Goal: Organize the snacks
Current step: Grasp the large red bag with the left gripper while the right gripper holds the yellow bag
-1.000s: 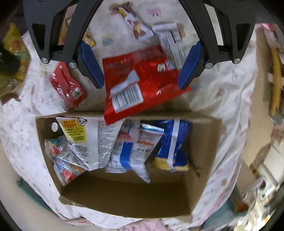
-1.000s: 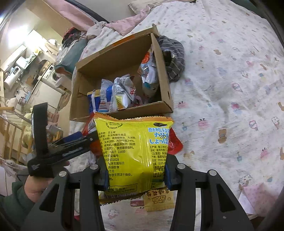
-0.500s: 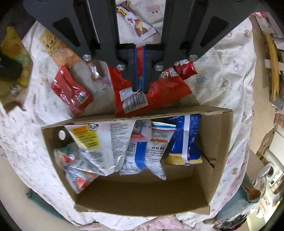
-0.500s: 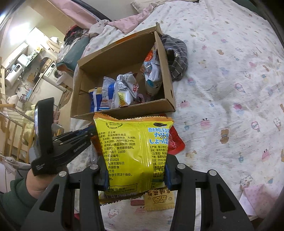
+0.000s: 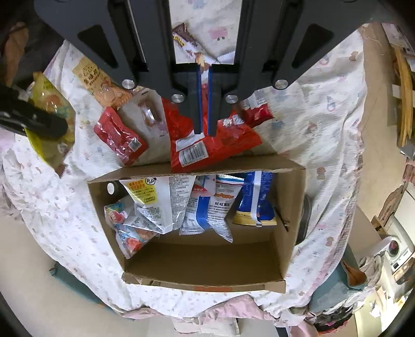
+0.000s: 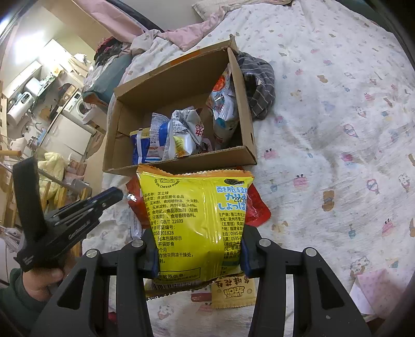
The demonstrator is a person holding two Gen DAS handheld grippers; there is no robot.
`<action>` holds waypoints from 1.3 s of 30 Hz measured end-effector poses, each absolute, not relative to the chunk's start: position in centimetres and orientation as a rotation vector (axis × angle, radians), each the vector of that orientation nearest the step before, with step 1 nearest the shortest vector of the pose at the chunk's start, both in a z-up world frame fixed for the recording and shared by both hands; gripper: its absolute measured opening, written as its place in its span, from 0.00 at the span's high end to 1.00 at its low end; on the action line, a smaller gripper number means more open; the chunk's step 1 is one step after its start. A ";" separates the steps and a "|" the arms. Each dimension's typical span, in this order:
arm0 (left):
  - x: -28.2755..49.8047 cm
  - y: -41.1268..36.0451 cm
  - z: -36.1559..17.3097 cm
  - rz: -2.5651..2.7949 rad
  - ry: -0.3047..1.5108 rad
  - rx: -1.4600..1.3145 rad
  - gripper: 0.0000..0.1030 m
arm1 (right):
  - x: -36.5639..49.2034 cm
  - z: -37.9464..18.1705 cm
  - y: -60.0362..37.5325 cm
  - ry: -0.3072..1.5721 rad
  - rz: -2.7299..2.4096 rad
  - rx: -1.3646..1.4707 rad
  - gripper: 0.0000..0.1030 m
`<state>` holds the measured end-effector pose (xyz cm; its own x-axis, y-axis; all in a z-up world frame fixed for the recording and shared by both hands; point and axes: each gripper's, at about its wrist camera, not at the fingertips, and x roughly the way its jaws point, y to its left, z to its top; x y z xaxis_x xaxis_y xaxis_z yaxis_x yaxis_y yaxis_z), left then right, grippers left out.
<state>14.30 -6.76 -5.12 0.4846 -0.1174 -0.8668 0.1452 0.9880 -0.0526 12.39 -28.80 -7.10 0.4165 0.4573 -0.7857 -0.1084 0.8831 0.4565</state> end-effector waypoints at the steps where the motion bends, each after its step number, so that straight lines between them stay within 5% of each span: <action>1: 14.0 -6.6 -5.0 -0.160 1.049 0.029 0.99 | 12.4 -7.0 -28.7 1.084 0.368 0.362 0.55; 28: 12.3 -3.2 0.7 -0.133 0.945 -0.024 0.98 | 12.2 -4.0 -28.8 0.985 0.406 0.426 0.55; 29: 13.0 -3.2 -0.6 -0.141 0.986 -0.061 0.95 | 12.2 -4.0 -28.7 0.988 0.406 0.425 0.55; 31: 14.3 -3.8 -3.1 -0.131 1.078 -0.095 0.63 | 12.3 -4.1 -28.4 0.993 0.411 0.424 0.55; 32: 14.9 -4.2 -4.4 -0.127 1.114 -0.115 0.38 | 12.3 -4.2 -28.3 0.994 0.411 0.420 0.55; 39: 18.6 -6.3 -10.6 -0.030 1.214 0.000 0.35 | 12.6 -4.8 -28.5 1.010 0.404 0.415 0.55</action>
